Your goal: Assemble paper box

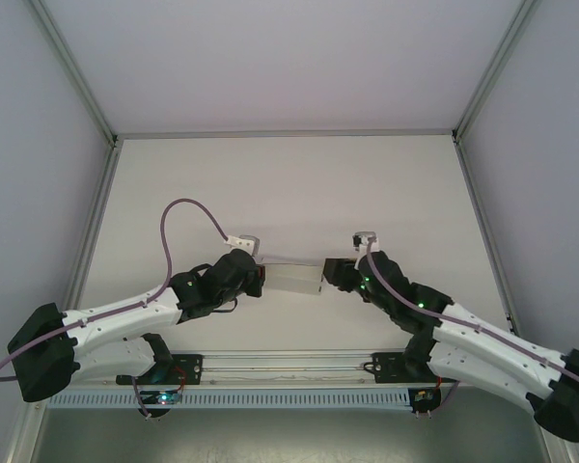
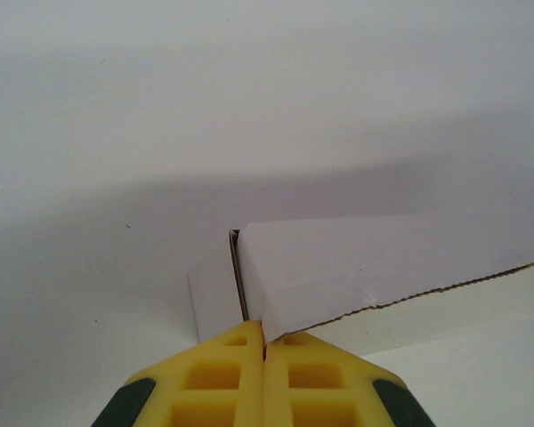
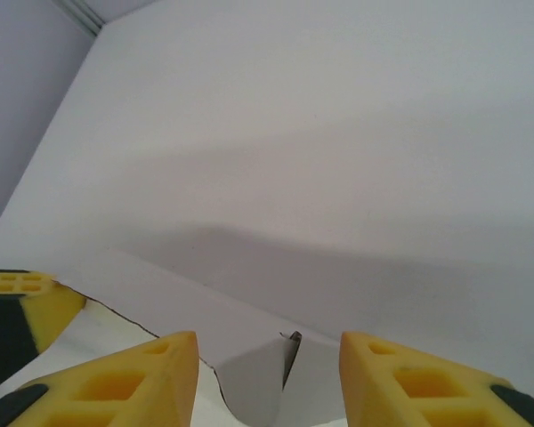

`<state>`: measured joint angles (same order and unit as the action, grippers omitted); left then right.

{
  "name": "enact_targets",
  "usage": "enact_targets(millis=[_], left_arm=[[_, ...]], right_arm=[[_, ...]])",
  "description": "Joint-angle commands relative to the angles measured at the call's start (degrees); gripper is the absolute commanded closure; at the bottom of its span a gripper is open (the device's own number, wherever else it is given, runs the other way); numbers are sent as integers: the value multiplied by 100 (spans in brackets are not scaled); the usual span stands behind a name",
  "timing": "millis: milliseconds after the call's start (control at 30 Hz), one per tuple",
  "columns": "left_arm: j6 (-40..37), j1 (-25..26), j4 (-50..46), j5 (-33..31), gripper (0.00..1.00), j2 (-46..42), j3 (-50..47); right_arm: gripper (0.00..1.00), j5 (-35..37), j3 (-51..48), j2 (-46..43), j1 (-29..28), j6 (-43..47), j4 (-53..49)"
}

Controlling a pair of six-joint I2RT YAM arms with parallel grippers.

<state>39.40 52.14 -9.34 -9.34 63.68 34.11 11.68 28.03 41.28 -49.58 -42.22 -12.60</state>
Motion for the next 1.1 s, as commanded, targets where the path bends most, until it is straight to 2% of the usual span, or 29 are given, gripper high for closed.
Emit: enact_targets(millis=[0,167,233,400,767,933,1067], left_arm=[[134,90,-999,91,100,46,-202],[143,92,-1025,127,100,47,-163],[144,86,-1056,134,100,96,-117],[172,90,-1116,130,100,217,-18],[138,112,-1096,169,100,286,42],[122,139,-1113,167,100,329,96],[129,154,-1088,188,100,355,131]], right_arm=[[56,-113,162,-251,40,574,-713],[64,-813,82,17,-37,675,-739],[67,-796,113,216,-136,692,-603],[68,-692,290,615,-211,791,-475],[74,-479,390,1039,-240,768,-149],[82,-430,513,1212,-240,768,-69],[93,-478,548,1379,-236,661,-29]])
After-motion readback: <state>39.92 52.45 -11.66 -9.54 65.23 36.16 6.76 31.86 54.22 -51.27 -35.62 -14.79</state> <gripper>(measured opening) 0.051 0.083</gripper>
